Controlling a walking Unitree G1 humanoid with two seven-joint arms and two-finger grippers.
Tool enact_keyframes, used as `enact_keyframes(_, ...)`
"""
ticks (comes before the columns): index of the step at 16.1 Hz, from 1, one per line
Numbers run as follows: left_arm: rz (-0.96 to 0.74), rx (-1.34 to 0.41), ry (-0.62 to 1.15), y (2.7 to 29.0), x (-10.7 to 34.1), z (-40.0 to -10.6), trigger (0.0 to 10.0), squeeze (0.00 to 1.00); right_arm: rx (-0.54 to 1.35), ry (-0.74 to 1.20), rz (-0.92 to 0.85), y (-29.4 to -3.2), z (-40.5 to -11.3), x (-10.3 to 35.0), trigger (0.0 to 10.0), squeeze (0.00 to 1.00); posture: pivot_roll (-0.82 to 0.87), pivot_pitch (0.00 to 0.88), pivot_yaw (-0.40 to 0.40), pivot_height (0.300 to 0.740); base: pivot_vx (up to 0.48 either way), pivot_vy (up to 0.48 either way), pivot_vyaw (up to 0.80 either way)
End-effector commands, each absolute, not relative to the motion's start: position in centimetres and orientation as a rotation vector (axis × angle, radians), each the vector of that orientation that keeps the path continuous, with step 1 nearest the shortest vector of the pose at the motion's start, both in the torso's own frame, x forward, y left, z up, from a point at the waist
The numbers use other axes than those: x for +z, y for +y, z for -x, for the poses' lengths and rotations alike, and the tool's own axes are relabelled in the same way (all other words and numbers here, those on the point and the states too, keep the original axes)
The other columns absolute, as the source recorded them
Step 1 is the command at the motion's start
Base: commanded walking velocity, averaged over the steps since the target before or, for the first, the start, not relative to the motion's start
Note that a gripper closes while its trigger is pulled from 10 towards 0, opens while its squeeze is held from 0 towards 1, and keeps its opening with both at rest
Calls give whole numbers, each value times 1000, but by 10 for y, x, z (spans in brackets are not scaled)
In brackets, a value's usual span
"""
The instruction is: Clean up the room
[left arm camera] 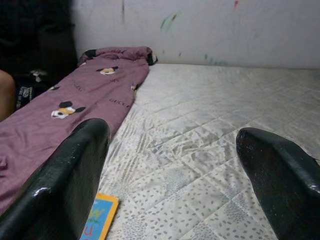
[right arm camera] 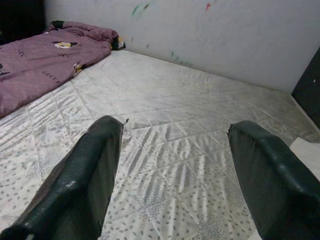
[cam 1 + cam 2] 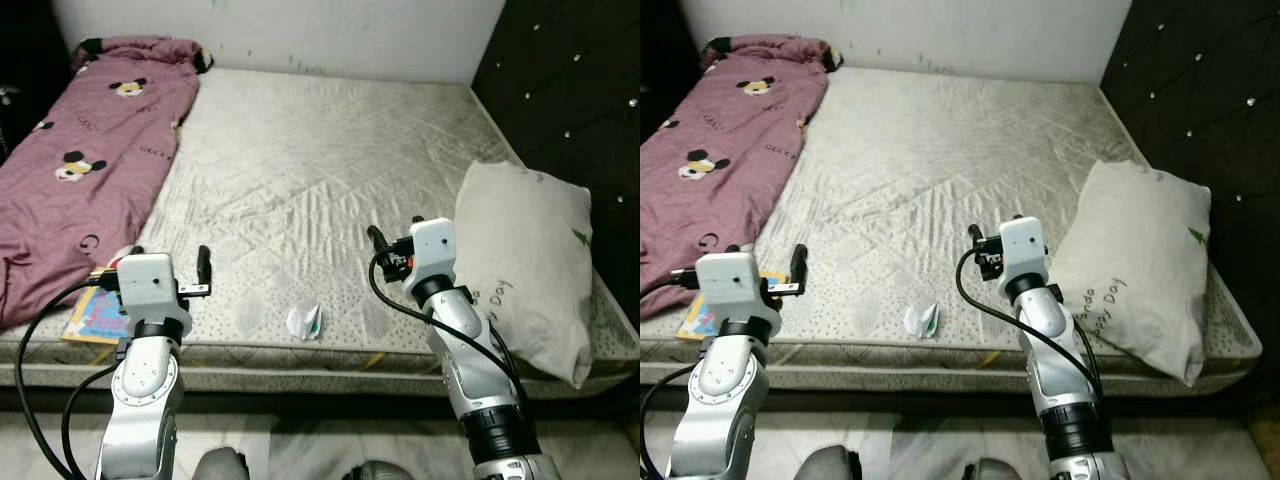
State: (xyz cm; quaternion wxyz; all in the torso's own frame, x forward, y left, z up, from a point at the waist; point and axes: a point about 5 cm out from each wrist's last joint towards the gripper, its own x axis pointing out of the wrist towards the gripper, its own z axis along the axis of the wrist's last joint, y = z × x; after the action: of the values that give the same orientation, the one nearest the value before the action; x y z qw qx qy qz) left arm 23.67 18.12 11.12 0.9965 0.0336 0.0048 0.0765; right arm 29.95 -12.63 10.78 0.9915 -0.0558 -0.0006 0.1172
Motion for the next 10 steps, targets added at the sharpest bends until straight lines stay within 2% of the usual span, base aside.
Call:
enact_keyframes(1,-68,166,8,184,113,-234,10000,0,242,-10,112,-127,-298,111,10000,0,-3,0,-70,662,0,0,0)
enact_keyframes(5,-66,175,12,184,113,-234,10000,0,256,-10,112,-127,-299,112,10000,0,-5,0,-74,607,0,0,0)
enact_keyframes(10,-52,191,10,185,113,-236,10000,0,279,-1,114,-125,-301,112,10000,0,-12,0,-74,607,0,0,0)
